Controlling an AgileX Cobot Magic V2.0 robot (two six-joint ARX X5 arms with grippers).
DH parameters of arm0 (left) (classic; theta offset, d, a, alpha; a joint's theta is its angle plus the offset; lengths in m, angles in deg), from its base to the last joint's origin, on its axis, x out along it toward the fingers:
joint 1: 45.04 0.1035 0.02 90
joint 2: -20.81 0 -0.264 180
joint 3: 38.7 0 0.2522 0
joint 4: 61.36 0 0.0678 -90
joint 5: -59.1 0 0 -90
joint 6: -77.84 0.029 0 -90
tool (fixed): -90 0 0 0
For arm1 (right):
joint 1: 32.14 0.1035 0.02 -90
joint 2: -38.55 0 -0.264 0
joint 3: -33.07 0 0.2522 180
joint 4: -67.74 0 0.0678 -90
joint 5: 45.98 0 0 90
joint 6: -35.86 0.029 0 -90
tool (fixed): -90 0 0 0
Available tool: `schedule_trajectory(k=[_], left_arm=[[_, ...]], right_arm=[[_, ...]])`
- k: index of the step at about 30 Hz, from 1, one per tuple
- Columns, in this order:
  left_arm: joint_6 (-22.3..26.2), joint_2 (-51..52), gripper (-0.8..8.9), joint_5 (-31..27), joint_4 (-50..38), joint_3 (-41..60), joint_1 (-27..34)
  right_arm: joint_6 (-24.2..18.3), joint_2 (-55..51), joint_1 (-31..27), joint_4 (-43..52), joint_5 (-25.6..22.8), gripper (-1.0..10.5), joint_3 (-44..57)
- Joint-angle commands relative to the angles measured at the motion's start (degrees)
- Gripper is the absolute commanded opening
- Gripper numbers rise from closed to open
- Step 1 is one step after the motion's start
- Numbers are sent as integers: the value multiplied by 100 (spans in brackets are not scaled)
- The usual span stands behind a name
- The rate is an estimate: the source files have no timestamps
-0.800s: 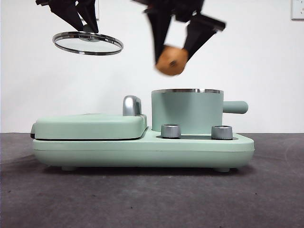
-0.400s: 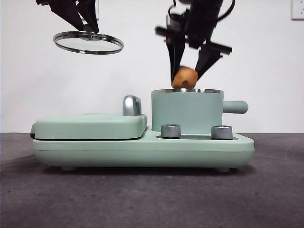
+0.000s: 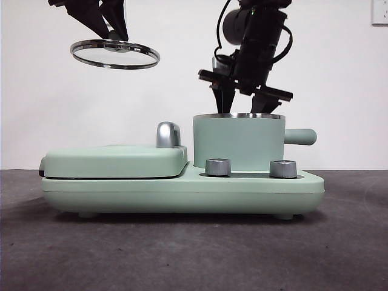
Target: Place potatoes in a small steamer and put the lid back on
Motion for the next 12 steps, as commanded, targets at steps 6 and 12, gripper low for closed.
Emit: schedule_trajectory(k=[6,12], left_arm=[[-4,42,17,11,-149,-160,-22],[-24,42,17,13,-70,-160,-22]], right_arm=[[-140,92,20,-2,7,411,-188],[-223,90,-17,-612,-26,442,-962]])
